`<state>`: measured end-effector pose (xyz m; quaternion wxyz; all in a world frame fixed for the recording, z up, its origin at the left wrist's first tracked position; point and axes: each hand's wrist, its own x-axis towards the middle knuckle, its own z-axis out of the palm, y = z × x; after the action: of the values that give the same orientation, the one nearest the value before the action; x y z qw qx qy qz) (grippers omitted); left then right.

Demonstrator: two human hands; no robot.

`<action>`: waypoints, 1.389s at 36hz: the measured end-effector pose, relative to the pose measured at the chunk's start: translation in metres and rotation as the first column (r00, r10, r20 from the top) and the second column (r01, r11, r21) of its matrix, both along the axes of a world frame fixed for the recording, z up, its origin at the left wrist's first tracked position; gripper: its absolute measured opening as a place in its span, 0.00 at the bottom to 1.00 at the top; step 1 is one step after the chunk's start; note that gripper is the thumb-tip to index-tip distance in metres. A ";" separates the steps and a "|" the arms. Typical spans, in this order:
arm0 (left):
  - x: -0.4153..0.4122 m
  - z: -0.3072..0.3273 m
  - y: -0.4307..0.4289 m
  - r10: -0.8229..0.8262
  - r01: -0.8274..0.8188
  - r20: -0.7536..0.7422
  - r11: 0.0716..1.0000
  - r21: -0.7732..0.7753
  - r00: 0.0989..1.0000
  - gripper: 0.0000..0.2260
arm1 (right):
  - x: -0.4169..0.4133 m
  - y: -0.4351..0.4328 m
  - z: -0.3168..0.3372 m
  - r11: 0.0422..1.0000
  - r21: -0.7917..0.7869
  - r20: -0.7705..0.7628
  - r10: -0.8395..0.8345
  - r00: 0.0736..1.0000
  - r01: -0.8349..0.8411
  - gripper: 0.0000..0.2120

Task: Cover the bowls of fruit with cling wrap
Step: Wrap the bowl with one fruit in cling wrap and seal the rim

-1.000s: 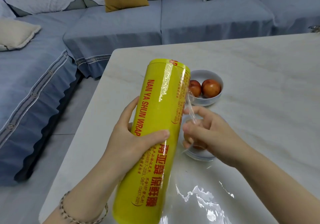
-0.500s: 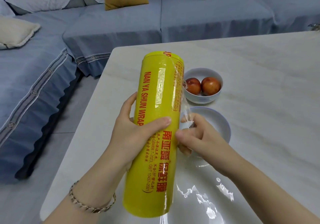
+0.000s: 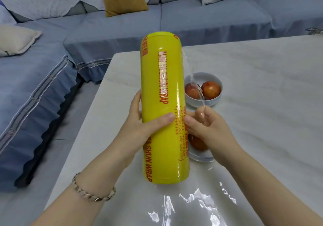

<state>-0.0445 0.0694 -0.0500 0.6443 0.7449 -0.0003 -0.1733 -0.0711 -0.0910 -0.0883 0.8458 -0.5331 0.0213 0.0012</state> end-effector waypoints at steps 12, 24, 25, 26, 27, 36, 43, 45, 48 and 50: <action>0.009 0.000 0.000 0.029 -0.022 0.056 0.994 -0.107 0.998 0.36 | -0.010 -0.010 -0.016 0.984 -0.140 0.050 0.114 0.992 -0.106 0.12; 0.014 0.000 0.011 -0.003 -0.002 -0.041 0.994 -0.112 0.999 0.32 | -0.015 -0.002 -0.001 0.984 -0.055 -0.147 0.161 0.976 -0.170 0.12; 0.014 -0.001 0.012 0.007 -0.012 -0.043 0.994 -0.107 0.999 0.33 | -0.017 -0.003 0.000 0.976 -0.142 -0.132 0.147 0.980 -0.166 0.13; 0.015 -0.002 0.013 0.016 -0.021 -0.046 0.995 -0.099 0.999 0.33 | -0.018 -0.002 -0.001 0.963 -0.221 -0.115 0.132 0.985 -0.154 0.13; 0.015 -0.002 0.014 0.022 -0.026 -0.048 0.996 -0.089 0.999 0.34 | -0.021 -0.001 -0.001 0.951 -0.278 -0.099 0.113 0.989 -0.137 0.13; 0.009 0.004 0.004 0.089 -0.091 0.050 0.995 0.041 0.995 0.41 | -0.026 0.010 0.005 0.936 -0.330 -0.081 -0.160 0.984 0.125 0.09; 0.003 0.015 0.002 -0.038 -0.169 0.401 0.867 0.469 0.915 0.47 | -0.031 -0.007 -0.005 0.878 -0.476 -0.086 -0.102 0.991 0.049 0.10; 0.002 0.023 0.000 -0.110 -0.168 0.420 0.804 0.571 0.901 0.48 | -0.030 -0.013 -0.007 0.848 -0.529 -0.091 -0.092 0.992 0.031 0.12; 0.003 0.036 -0.006 -0.190 -0.116 0.393 0.764 0.635 0.900 0.48 | -0.020 -0.015 -0.007 0.839 -0.542 -0.102 -0.122 0.987 0.047 0.20; 0.003 0.044 -0.009 -0.215 -0.095 0.397 0.770 0.630 0.892 0.48 | -0.005 -0.012 -0.004 0.872 -0.478 -0.108 -0.178 0.978 0.106 0.18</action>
<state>-0.0412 0.0600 -0.0058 0.3310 0.9367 -0.1142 -0.0084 -0.0765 -0.1033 -0.0922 0.6851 -0.7175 0.1230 -0.0266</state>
